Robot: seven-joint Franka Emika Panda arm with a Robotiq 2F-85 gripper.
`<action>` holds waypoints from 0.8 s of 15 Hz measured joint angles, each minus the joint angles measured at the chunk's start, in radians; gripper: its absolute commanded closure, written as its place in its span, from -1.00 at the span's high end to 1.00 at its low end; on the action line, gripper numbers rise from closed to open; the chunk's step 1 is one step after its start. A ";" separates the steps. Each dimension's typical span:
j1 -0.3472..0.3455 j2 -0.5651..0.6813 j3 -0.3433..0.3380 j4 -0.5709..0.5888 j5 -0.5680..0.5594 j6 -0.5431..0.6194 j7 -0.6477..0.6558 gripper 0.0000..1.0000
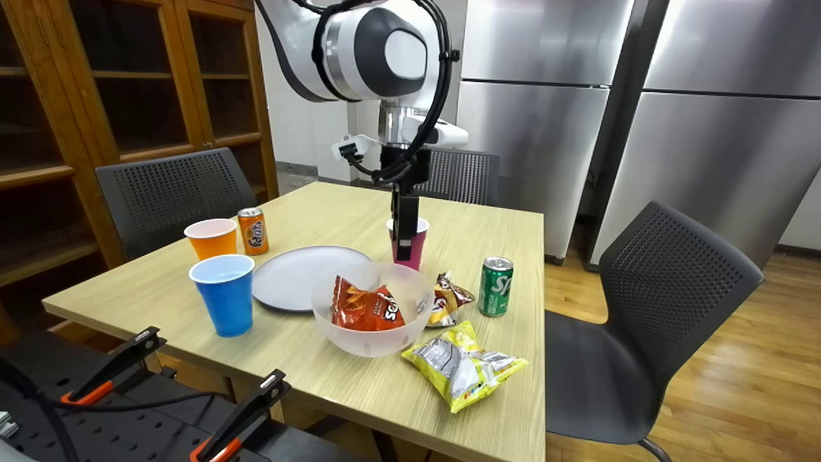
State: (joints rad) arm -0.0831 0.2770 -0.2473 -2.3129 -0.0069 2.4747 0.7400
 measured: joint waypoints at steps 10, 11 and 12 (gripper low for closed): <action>-0.032 0.084 -0.023 0.100 0.020 0.001 0.000 1.00; -0.032 0.102 -0.027 0.119 0.020 0.001 0.000 1.00; -0.032 0.120 -0.029 0.138 0.020 0.001 0.000 1.00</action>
State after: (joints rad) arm -0.1152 0.3971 -0.2762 -2.1754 0.0128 2.4757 0.7399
